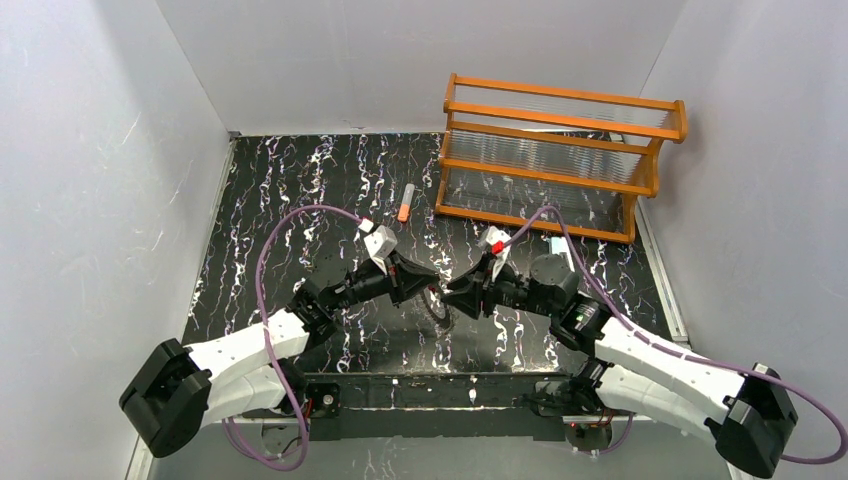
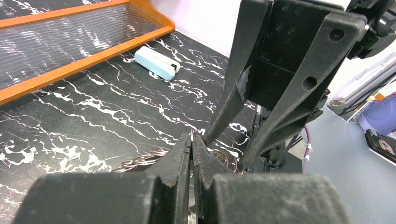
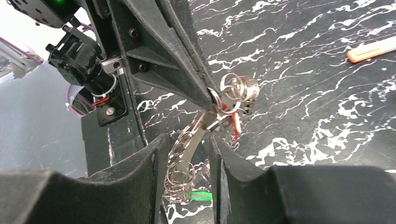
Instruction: Remove the keys from the keyring
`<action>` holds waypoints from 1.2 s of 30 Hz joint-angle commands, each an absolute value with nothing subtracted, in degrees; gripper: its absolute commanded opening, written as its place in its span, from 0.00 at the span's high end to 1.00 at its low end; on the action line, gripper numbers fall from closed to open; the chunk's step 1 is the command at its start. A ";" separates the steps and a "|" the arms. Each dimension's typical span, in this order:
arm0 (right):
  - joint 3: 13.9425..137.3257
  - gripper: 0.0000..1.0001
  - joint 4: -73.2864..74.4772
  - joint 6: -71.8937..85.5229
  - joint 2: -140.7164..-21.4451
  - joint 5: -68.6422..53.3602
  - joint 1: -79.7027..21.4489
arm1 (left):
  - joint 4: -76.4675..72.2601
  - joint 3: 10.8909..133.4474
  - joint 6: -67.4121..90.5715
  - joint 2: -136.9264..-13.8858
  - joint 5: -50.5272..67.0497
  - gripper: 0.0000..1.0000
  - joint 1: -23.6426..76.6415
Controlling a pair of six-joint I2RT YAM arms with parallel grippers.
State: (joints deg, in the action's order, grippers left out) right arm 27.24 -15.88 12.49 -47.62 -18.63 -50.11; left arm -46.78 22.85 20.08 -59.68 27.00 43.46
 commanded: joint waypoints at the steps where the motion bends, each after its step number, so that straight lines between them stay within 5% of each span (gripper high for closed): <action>1: 26.63 0.57 -21.13 15.80 -49.47 -16.43 -52.91 | -51.96 22.01 19.86 -58.07 22.65 1.00 45.29; 6: 26.56 0.60 -23.11 17.00 -52.30 -11.27 -56.75 | -54.03 21.16 19.93 -58.75 20.27 1.00 47.38; 13: 27.36 0.88 -26.05 15.99 -54.81 -9.27 -59.50 | -56.51 19.89 19.37 -59.43 17.03 1.00 50.89; 18: 27.32 0.90 -28.48 14.97 -55.51 -9.57 -59.57 | -58.34 19.32 19.72 -60.17 16.18 1.00 52.21; 27: 25.13 0.65 -16.21 10.04 -42.19 -2.52 -59.57 | -59.92 17.05 21.65 -57.84 12.05 1.00 51.37; 36: 19.59 0.52 -16.65 6.86 -36.45 4.35 -58.65 | -75.60 14.21 30.03 -61.22 13.96 1.00 49.49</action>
